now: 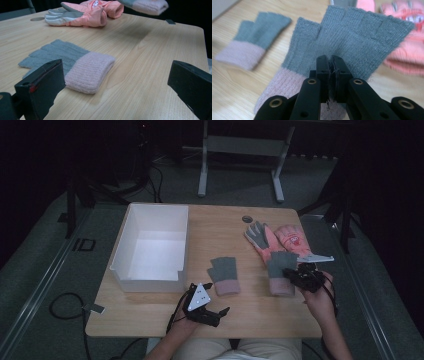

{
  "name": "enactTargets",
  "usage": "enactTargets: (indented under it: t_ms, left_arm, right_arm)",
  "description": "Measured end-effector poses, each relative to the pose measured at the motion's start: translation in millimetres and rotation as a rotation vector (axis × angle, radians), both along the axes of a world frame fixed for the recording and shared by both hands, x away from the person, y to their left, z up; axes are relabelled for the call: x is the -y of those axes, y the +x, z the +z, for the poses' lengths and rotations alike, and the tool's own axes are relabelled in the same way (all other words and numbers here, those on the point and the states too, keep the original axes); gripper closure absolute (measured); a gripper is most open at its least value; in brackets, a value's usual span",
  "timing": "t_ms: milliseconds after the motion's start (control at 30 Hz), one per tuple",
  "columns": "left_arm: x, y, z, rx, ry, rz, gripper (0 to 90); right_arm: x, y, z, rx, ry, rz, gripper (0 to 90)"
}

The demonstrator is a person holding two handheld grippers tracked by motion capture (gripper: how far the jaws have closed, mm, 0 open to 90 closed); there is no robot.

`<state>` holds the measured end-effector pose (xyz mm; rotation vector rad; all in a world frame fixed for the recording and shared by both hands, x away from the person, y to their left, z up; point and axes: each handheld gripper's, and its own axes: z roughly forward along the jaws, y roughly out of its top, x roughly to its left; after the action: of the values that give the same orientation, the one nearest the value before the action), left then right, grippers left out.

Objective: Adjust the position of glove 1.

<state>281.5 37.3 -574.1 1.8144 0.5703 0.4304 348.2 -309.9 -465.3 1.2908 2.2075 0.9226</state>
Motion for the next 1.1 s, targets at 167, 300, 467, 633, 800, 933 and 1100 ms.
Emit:
enactTargets:
  t_ms: [167,300,467,633,800,933,1100]
  left_arm:
    - [0.0,0.2,0.0,-0.002,-0.001,-0.003,0.6]
    - [-0.1,0.7,0.0,-0.006,-0.003,-0.003,0.6]
    - [-0.4,0.9,0.0,-0.005,-0.007,-0.003,0.6]
    - [-0.4,0.6,0.0,-0.002,-0.006,-0.006,0.6]
    - [-0.5,0.4,0.0,0.001,-0.004,-0.013,0.6]
    - [0.1,0.4,0.0,0.002,-0.001,-0.013,0.6]
    - [-0.5,0.2,-0.1,0.001,-0.007,-0.009,0.6]
  right_arm:
    - [-17.7,8.9,14.7,0.015,0.018,0.033,85.0]
    - [-34.9,16.4,21.5,0.019,0.023,0.066,85.0]
    - [-57.1,23.9,25.4,0.019,0.031,0.107,85.0]
    - [-81.0,27.8,22.0,0.009,0.025,0.146,85.0]
    - [-104.6,29.4,13.4,-0.016,0.037,0.173,85.0]
    - [-119.4,30.2,3.6,-0.042,0.046,0.206,85.0]
    - [-135.0,31.1,-8.3,-0.061,0.023,0.231,85.0]
